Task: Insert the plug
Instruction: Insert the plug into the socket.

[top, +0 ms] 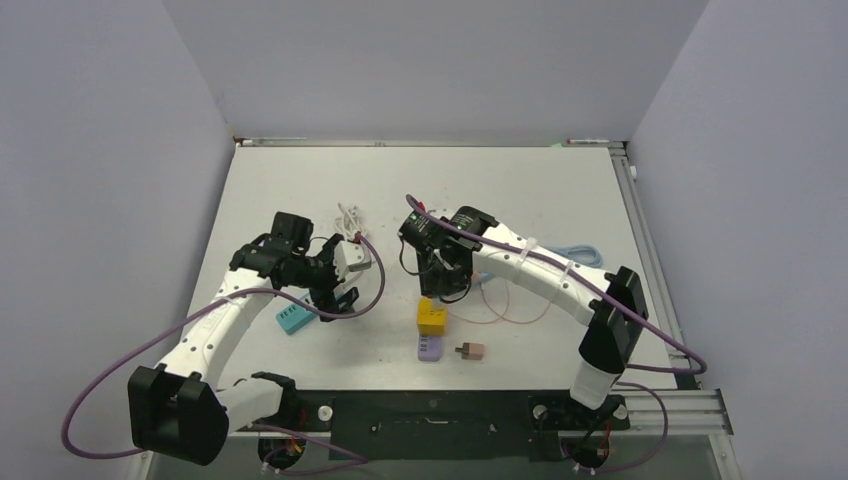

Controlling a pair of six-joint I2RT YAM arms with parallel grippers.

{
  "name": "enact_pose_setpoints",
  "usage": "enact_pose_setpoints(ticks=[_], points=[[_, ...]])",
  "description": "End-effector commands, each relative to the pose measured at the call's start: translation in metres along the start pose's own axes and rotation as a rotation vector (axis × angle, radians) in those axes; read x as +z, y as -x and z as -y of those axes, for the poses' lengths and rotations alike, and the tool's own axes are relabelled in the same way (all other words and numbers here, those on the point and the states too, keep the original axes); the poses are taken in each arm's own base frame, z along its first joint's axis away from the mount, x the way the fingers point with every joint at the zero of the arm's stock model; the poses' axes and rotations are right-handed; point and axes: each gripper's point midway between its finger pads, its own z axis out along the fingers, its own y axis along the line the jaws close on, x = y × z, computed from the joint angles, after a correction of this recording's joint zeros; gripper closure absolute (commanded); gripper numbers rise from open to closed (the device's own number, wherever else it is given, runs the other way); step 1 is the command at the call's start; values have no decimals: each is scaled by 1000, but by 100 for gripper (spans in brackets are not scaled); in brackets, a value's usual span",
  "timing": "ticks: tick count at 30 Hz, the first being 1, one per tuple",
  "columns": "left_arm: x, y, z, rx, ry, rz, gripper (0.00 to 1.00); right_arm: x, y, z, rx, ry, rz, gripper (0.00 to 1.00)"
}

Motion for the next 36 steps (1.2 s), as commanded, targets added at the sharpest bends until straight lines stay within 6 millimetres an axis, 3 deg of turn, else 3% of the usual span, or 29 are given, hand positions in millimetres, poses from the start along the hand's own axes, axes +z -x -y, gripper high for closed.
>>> enact_pose_setpoints(ticks=[1, 15, 22, 36], points=[[-6, 18, -9, 33, 26, 55, 3, 1, -1, 10, -23, -9, -20, 95], [-2, 16, -15, 50, 33, 40, 4, 3, -11, 0, -5, 61, -73, 95], [-1, 12, -16, 46, 40, 26, 4, -3, -3, -6, 11, 81, -48, 95], [-2, 8, -17, 60, 56, 16, 4, 7, -8, -4, 80, 55, -58, 95]])
